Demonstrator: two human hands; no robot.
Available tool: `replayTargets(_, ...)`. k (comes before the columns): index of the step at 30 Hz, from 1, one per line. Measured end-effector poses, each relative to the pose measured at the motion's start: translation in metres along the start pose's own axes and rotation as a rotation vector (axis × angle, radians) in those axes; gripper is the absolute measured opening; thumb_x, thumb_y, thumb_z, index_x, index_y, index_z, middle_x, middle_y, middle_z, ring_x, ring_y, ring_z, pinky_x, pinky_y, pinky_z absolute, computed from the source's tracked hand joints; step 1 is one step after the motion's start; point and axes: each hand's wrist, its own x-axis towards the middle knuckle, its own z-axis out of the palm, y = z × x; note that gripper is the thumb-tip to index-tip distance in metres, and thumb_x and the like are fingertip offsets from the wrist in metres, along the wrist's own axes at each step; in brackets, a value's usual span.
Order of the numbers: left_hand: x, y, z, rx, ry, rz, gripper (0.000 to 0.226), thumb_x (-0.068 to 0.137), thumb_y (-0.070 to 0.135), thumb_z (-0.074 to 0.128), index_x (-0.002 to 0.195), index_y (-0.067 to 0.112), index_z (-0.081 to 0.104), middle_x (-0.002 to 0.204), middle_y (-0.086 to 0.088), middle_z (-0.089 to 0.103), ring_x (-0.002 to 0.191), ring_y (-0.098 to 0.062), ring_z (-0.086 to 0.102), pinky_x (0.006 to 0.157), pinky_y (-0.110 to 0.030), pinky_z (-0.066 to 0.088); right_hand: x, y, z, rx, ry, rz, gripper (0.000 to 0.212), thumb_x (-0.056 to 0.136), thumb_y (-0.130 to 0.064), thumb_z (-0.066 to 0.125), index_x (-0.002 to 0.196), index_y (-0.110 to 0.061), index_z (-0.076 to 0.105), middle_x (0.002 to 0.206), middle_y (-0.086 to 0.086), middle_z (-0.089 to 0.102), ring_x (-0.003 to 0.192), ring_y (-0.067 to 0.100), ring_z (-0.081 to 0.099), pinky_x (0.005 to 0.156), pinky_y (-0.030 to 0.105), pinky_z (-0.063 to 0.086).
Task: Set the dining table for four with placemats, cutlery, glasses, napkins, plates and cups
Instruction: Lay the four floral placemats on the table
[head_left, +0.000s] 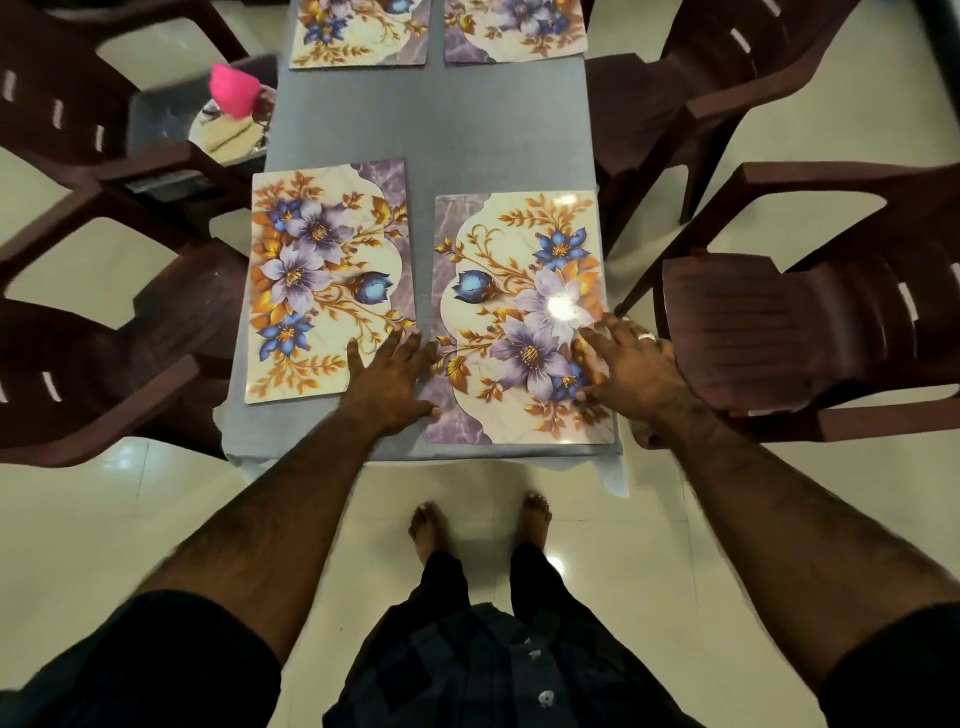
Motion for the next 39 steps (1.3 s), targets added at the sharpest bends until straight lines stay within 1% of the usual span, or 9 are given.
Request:
replayTargets(3,-0.014,-0.023,-0.006,-0.047,0.056,-0.053,0.093,0.094,0.071,0.057,0.167,0.037,0.011,0.177,0.003,0.001,0.163,-0.021,-0.006,0.125,-0.065,-0.006,-0.001,-0.028,-0.008,0.029,0.077,-0.008,0.092,0.079,-0.069,0.074,0.156,-0.041,0.031,0.169,0.004,0.024,0.150,0.037,0.029,0.118,0.063,0.029)
replayTargets(6,-0.034,-0.062,-0.006,-0.085,0.085,-0.145,0.083,0.094,0.063,0.063,0.164,0.036,0.027,0.176,0.002,0.012,0.162,-0.022,0.004,0.127,-0.063,0.005,0.012,-0.077,-0.011,0.026,0.026,-0.104,0.087,0.085,-0.070,0.068,0.159,-0.039,0.032,0.172,0.002,0.018,0.153,0.035,0.026,0.120,0.061,0.025)
replayTargets(10,-0.056,-0.130,-0.004,-0.080,0.137,-0.254,0.075,0.094,0.055,0.066,0.159,0.031,0.038,0.170,-0.003,0.027,0.158,-0.026,0.019,0.124,-0.065,0.011,0.038,-0.160,-0.009,-0.024,0.028,-0.215,0.082,0.092,-0.060,0.064,0.161,-0.032,0.030,0.173,0.006,0.017,0.153,0.037,0.028,0.116,0.056,0.031)
replayTargets(14,-0.054,-0.199,0.001,-0.108,0.164,-0.289,0.072,0.094,0.052,0.065,0.158,0.029,0.039,0.166,-0.005,0.036,0.155,-0.031,0.027,0.122,-0.070,0.014,0.080,-0.224,-0.008,-0.068,-0.019,-0.244,0.081,0.092,-0.051,0.067,0.160,-0.027,0.032,0.172,0.009,0.019,0.150,0.039,0.033,0.114,0.057,0.036)
replayTargets(18,-0.015,-0.267,0.009,-0.103,0.076,-0.168,0.089,0.092,0.063,0.061,0.165,0.032,0.021,0.173,-0.001,0.023,0.160,-0.028,0.015,0.122,-0.072,0.006,0.134,-0.272,0.000,-0.117,0.015,-0.184,0.076,0.094,-0.040,0.064,0.161,-0.022,0.033,0.172,0.010,0.021,0.152,0.037,0.032,0.115,0.060,0.035)
replayTargets(22,0.019,-0.284,-0.001,-0.015,0.055,0.016,0.098,0.092,0.076,0.050,0.167,0.034,0.003,0.177,0.003,0.006,0.163,-0.024,-0.002,0.119,-0.075,-0.002,0.160,-0.260,-0.002,-0.209,0.015,-0.112,0.087,0.089,-0.048,0.067,0.162,-0.017,0.031,0.171,0.011,0.024,0.154,0.035,0.028,0.117,0.066,0.029)
replayTargets(25,0.048,-0.316,-0.009,-0.036,0.066,0.078,0.098,0.092,0.076,0.053,0.167,0.035,0.006,0.176,0.003,0.006,0.163,-0.025,-0.002,0.118,-0.076,-0.003,0.187,-0.272,-0.007,-0.177,-0.011,-0.054,0.103,0.083,-0.062,0.074,0.164,-0.023,0.024,0.173,0.004,0.018,0.158,0.030,0.018,0.121,0.065,0.023)
replayTargets(30,0.080,-0.341,-0.031,-0.020,0.043,0.183,0.099,0.089,0.071,0.064,0.166,0.035,0.013,0.177,0.002,0.005,0.163,-0.024,-0.003,0.122,-0.075,0.003,0.214,-0.276,-0.023,-0.189,-0.081,-0.011,0.106,0.080,-0.065,0.076,0.164,-0.031,0.022,0.174,0.005,0.011,0.160,0.032,0.011,0.121,0.066,0.020)
replayTargets(39,0.043,-0.341,-0.012,-0.071,0.092,0.169,0.105,0.077,0.067,0.079,0.163,0.034,0.029,0.171,0.003,0.029,0.157,-0.024,0.023,0.124,-0.064,0.012,0.173,-0.280,-0.001,-0.219,-0.106,-0.023,0.114,0.079,-0.059,0.081,0.166,-0.029,0.014,0.175,0.000,0.008,0.160,0.027,0.013,0.118,0.066,0.024)
